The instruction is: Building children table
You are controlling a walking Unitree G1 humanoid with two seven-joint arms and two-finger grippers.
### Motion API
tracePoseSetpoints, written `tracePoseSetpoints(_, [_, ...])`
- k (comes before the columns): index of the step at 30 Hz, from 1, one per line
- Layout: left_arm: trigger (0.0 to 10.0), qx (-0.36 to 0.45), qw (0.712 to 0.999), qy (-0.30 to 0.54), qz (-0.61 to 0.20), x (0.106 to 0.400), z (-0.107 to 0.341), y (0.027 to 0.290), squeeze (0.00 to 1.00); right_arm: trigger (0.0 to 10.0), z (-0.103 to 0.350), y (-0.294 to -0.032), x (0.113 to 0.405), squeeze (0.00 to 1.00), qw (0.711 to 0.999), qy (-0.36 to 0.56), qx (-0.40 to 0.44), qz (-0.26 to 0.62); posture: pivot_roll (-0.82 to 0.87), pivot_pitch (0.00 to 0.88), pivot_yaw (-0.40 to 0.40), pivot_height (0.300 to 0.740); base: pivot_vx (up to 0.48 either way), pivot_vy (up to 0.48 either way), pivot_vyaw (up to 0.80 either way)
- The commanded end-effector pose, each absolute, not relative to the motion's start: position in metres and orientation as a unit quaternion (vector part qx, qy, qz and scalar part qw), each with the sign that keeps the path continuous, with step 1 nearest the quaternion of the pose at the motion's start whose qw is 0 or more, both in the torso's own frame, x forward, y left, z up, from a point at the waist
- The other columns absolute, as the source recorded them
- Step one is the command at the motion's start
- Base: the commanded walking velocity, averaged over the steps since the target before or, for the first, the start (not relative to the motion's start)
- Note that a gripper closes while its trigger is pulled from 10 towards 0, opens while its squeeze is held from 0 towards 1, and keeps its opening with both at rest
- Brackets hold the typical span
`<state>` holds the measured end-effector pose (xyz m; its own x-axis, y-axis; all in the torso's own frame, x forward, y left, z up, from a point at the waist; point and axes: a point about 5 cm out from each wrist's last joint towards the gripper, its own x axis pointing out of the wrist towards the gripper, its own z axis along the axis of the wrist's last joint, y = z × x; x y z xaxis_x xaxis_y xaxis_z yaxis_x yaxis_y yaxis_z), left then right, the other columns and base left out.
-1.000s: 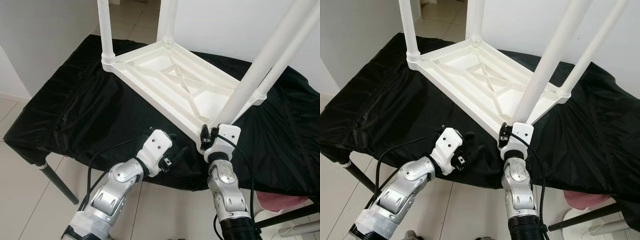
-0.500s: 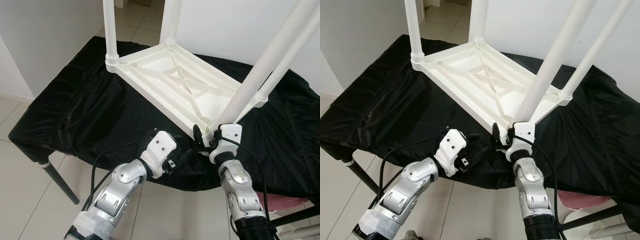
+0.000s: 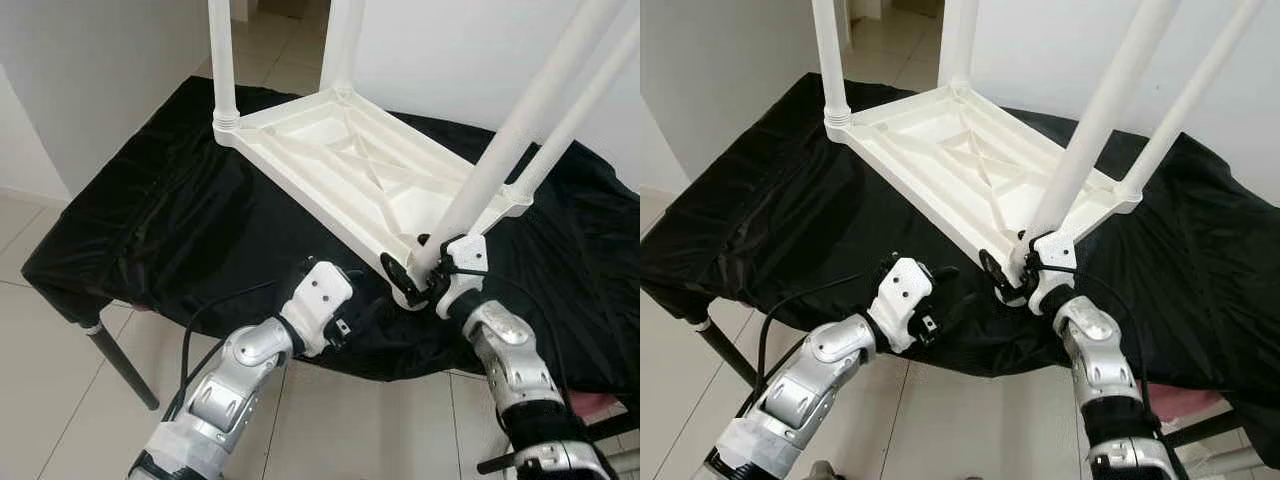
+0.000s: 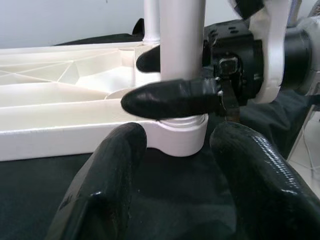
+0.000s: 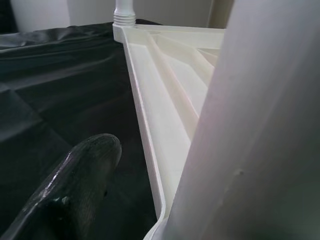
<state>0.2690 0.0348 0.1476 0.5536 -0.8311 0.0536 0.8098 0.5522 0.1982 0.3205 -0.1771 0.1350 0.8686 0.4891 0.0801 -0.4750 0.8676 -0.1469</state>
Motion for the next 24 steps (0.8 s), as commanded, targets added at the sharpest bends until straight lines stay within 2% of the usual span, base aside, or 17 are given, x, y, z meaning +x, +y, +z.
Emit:
tracePoseSetpoints(1, [10.0,0.08,0.871,-0.071,-0.479,0.268,0.147,0.032,0.0,5.6,0.128,-0.174,0.32,0.0,0.961,-0.043,-0.061,0.265,0.05,0.045,-0.09,0.74,0.0,0.0,0.0])
tracePoseSetpoints(2, [10.0,0.08,0.871,-0.071,-0.479,0.268,0.147,0.032,0.0,5.6,0.128,-0.174,0.32,0.0,0.961,-0.043,-0.061,0.265,0.05,0.045,-0.09,0.74,0.0,0.0,0.0])
tracePoseSetpoints(3, [10.0,0.08,0.871,-0.071,-0.48,0.268,0.148,0.032,0.0,1.3,0.127,-0.173,0.32,0.0,0.96,-0.041,-0.057,0.272,0.05,0.047,-0.091,0.74,0.0,0.0,0.0])
tracePoseSetpoints(4, [10.0,0.08,0.871,-0.071,-0.48,0.268,0.148,0.032,0.0,1.3,0.127,-0.173,0.32,0.0,0.96,-0.041,-0.057,0.272,0.05,0.047,-0.091,0.74,0.0,0.0,0.0])
tracePoseSetpoints(5, [10.0,0.08,0.871,-0.072,-0.48,0.268,0.148,0.032,0.0,0.0,0.124,-0.172,0.32,0.0,0.957,-0.038,-0.058,0.28,0.05,0.05,-0.091,0.74,0.0,0.0,0.0])
tracePoseSetpoints(16, [10.0,0.08,0.871,-0.072,-0.48,0.269,0.149,0.032,0.0,0.0,0.119,-0.178,0.32,0.0,0.954,-0.034,-0.054,0.294,0.04,0.063,-0.081,0.74,0.0,0.0,0.0])
tracePoseSetpoints(17, [10.0,0.08,0.87,-0.072,-0.481,0.269,0.149,0.032,0.0,1.1,0.119,-0.179,0.319,0.0,0.955,-0.035,-0.052,0.289,0.04,0.065,-0.079,0.74,0.0,0.0,0.0])
tracePoseSetpoints(18, [10.0,0.08,0.87,-0.072,-0.481,0.269,0.149,0.032,0.0,9.1,0.119,-0.18,0.319,0.0,0.957,-0.034,-0.05,0.284,0.04,0.065,-0.08,0.74,0.0,0.0,0.0])
tracePoseSetpoints(19, [10.0,0.08,0.87,-0.072,-0.481,0.269,0.149,0.032,0.0,9.1,0.119,-0.18,0.319,0.0,0.957,-0.034,-0.05,0.284,0.04,0.065,-0.08,0.74,0.0,0.0,0.0])
tracePoseSetpoints(20, [10.0,0.08,0.87,-0.071,-0.482,0.269,0.149,0.032,0.0,10.0,0.119,-0.181,0.319,0.0,0.959,-0.036,-0.043,0.278,0.04,0.069,-0.081,0.74,0.0,0.0,0.0])
tracePoseSetpoints(24, [10.0,0.08,0.87,-0.07,-0.481,0.269,0.149,0.033,0.0,10.0,0.123,-0.182,0.318,0.0,0.97,-0.047,-0.011,0.239,0.04,0.075,-0.082,0.74,0.0,0.0,0.0])
